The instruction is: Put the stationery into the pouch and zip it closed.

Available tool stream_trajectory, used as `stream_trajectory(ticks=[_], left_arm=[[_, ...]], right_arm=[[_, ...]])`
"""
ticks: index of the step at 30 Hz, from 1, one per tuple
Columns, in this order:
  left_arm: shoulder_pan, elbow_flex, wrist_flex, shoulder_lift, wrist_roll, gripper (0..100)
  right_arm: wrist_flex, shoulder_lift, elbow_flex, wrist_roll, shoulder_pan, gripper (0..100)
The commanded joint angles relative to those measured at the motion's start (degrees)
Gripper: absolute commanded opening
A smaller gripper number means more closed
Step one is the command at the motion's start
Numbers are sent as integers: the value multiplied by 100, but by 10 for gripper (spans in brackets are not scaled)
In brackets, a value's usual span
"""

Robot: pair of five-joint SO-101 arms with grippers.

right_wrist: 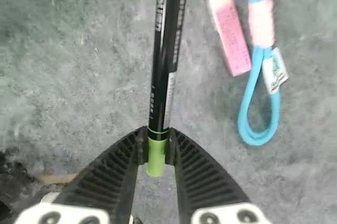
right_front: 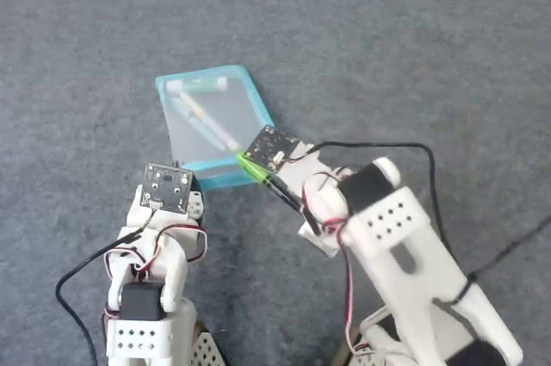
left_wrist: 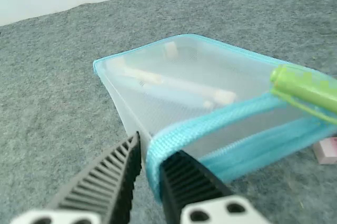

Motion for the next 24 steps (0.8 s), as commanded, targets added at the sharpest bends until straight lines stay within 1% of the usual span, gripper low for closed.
stream_trajectory(ticks=[1,4,15,21,24], left_arm=[[9,-48,-158,-105,-26,12],[9,-48,-158,-105,-26,12],[-26,-48,-132,-105,-26,12],[-26,-48,-132,-105,-26,12],[-26,-48,-132,-105,-26,12]], right_arm=[[22,-690,185,-70,-409,7],[4,-813,475,-88,-629,7],[-224,-356,413,-114,-611,7],[-215,215,-62,-343,-171,7],[-233,514,-308,-360,-84,7]])
